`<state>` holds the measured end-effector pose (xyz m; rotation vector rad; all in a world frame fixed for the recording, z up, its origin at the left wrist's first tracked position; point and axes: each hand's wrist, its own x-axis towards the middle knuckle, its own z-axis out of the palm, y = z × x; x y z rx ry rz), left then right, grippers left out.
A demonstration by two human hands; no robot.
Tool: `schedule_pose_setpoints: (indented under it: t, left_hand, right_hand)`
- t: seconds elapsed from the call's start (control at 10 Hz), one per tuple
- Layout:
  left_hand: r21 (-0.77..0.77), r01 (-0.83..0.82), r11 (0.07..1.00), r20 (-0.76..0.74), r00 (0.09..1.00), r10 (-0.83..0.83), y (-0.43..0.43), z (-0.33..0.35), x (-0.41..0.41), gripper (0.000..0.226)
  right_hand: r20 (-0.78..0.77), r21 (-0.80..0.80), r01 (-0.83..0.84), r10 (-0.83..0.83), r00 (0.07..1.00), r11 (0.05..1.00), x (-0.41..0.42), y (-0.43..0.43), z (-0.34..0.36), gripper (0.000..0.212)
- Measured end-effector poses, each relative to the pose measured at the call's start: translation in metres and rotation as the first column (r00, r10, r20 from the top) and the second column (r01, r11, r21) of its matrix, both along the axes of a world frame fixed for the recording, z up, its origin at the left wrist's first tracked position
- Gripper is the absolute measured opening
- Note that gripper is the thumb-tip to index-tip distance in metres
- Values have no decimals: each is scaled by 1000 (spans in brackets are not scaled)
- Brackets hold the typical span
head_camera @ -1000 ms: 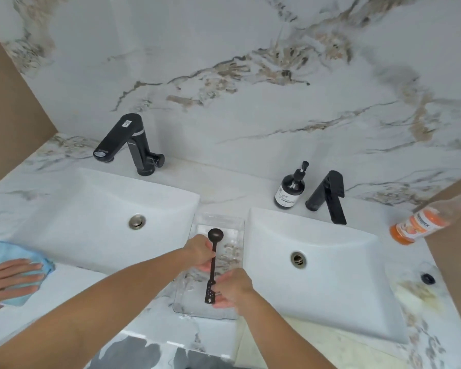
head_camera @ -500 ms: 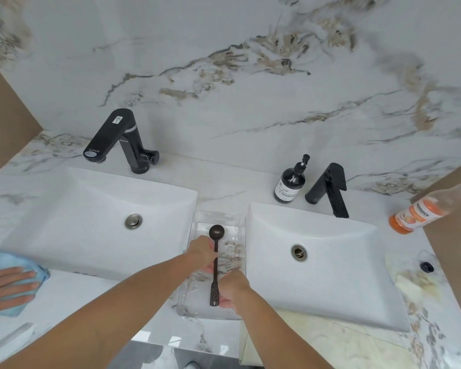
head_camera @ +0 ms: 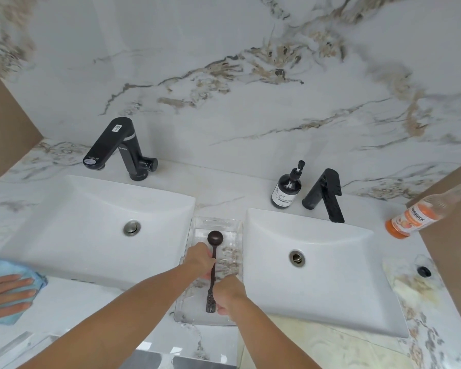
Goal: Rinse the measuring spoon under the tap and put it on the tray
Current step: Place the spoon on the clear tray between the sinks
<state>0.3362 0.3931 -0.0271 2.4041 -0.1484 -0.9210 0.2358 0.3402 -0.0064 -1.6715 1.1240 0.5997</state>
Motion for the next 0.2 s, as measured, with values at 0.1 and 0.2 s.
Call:
schedule_pose_setpoints:
  t: [0.1,0.2]
  left_hand:
    - [32,23,999,11,1000,-24,0,5,-1,9]
    - [82,120,989,-5,993,-120,1,16,1,14]
  right_hand:
    - [0,-27,-31,31,1000,999,-5,-3,3,15]
    - [-12,-18,-79,79,997,997,-2,-11,13,15]
